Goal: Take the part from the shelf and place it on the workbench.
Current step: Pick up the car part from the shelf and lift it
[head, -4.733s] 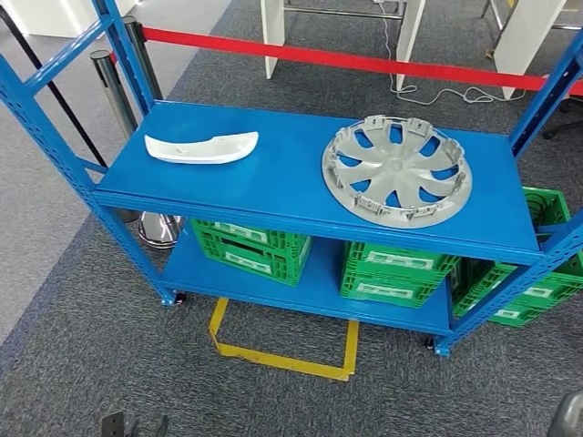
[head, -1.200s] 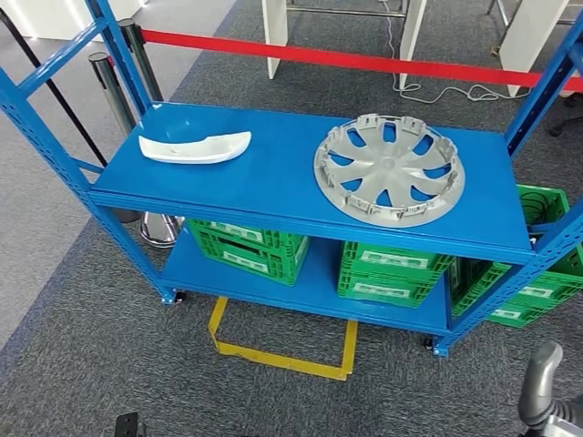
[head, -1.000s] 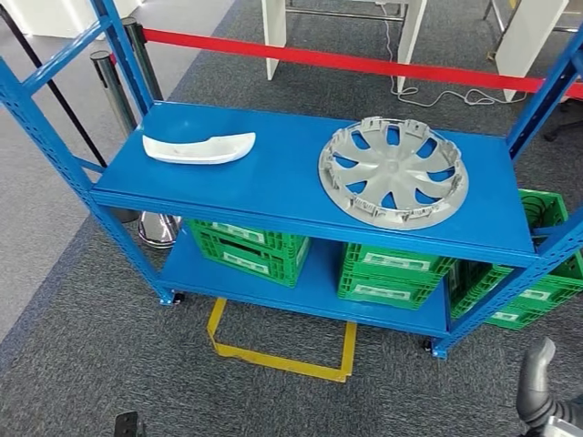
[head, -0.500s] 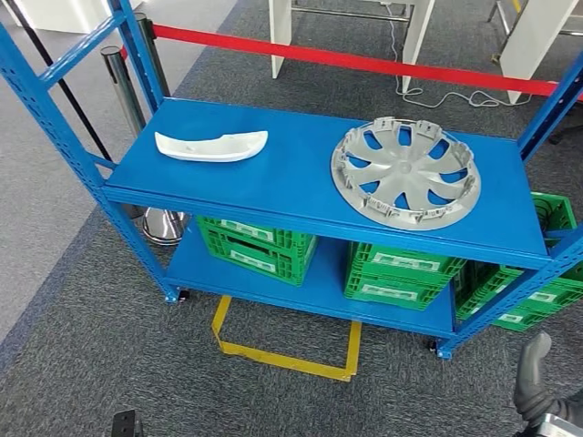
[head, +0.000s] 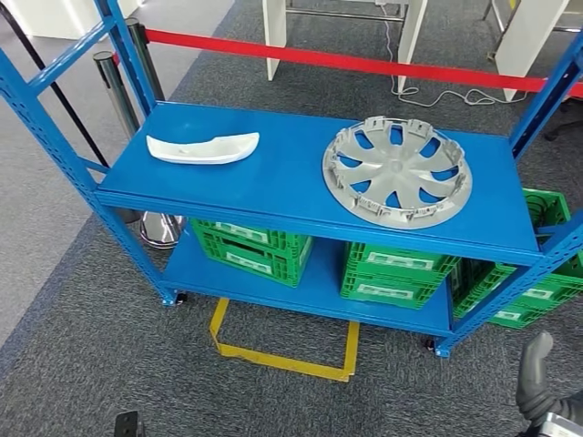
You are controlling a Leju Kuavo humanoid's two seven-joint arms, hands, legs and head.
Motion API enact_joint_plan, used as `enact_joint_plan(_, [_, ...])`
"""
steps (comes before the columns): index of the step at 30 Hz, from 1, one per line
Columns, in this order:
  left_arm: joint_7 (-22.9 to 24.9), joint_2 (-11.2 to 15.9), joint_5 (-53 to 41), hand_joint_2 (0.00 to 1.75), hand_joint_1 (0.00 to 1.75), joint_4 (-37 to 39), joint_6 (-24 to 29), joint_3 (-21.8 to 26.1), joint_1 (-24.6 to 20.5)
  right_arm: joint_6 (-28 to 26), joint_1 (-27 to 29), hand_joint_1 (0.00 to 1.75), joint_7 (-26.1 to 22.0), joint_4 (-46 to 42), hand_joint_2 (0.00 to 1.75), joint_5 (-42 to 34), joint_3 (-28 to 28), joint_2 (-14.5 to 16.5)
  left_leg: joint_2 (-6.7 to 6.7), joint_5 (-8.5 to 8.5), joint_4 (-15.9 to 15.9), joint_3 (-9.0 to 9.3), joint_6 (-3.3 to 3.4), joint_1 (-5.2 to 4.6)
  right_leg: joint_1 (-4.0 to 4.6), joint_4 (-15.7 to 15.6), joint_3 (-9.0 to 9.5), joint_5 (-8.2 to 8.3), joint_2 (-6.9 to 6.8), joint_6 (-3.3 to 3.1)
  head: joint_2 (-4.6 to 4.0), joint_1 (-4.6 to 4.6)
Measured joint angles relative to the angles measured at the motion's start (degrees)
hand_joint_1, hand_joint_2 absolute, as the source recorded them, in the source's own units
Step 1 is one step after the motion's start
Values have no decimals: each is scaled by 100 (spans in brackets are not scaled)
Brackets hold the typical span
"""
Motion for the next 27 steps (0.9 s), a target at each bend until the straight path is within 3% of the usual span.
enact_joint_plan(2, [4,1,0,0,0,0,2,1,-5,0,-3,0,2,0,0,-3,1,-1,-2,-20,-151,51,52,-27,7,2,-19,-4,0,60,0,4])
enact_joint_plan(5, [27,3,-9,0,0,0,23,7,3,7,-8,0,22,1,0,-7,1,-9,-1,1,-198,56,166,-23,-13,108,-88,-101,2,155,0,17])
enact_joint_plan(6, [45,3,-21,0,0,0,34,9,1,11,-12,0,36,3,0,-10,1,-15,1,11,-215,61,201,-14,-16,328,-198,-229,5,176,0,28])
enact_joint_plan(8, [81,3,-46,0,0,0,52,13,-1,20,-15,0,60,17,0,-23,3,-25,5,9,-219,61,244,-19,-19,1065,-570,-570,9,201,0,51])
enact_joint_plan(9, [97,4,-58,0,0,0,58,15,2,21,-13,0,68,29,0,-28,4,-26,6,6,-217,62,253,-27,-19,1425,-759,-686,9,210,0,51])
enact_joint_plan(10, [105,5,-73,0,0,0,62,18,5,22,-10,0,73,42,0,-31,3,-27,6,1,-215,67,258,-33,-19,1628,-881,-703,9,213,0,52])
enact_joint_plan(11, [112,8,-87,0,0,0,66,20,7,22,-9,0,75,52,0,-31,2,-27,3,-5,-214,77,261,-37,-18,1612,-901,-605,9,210,0,54])
enact_joint_plan(12, [120,10,-103,0,0,0,68,21,7,22,-10,0,76,60,0,-28,1,-28,-1,-14,-213,93,259,-38,-19,1368,-810,-409,8,200,0,53])
enact_joint_plan(13, [127,13,-114,0,0,0,68,22,8,22,-12,0,75,63,0,-26,1,-28,-5,-27,-213,112,250,-39,-19,975,-639,-176,7,186,0,54])
enact_joint_plan(15, [142,14,-120,0,0,0,68,25,5,22,-18,0,74,68,0,-21,5,-28,-11,-61,-198,131,207,-62,-10,279,-310,82,9,153,0,50])
enact_joint_plan(16, [148,14,-120,0,0,0,68,28,5,23,-16,0,74,70,0,-20,7,-28,-12,-71,-191,127,179,-72,-4,119,-227,104,14,133,0,46])
enact_joint_plan(20, [169,17,-121,0,0,0,68,37,-1,28,0,0,74,71,0,-14,10,-32,-10,-146,-99,101,64,-63,-12,44,-170,88,24,27,0,26])
enact_joint_plan(22, [170,21,-122,0,0,0,68,38,-4,32,-1,0,74,71,0,-11,22,-32,-7,-403,355,-96,-1,-45,-32,24,-133,78,6,-26,0,-1])
enact_joint_plan(25, [170,22,-122,0,0,0,68,41,8,34,0,0,76,72,0,-10,28,-32,-5,-837,1347,-585,-49,-21,-30,25,-111,50,-10,-68,0,-15])
enact_joint_plan(27, [170,22,-122,0,0,0,68,42,11,35,-1,0,77,72,0,-10,29,-32,-5,-883,1477,-652,-53,-19,-30,25,-109,47,-10,-72,0,-15])
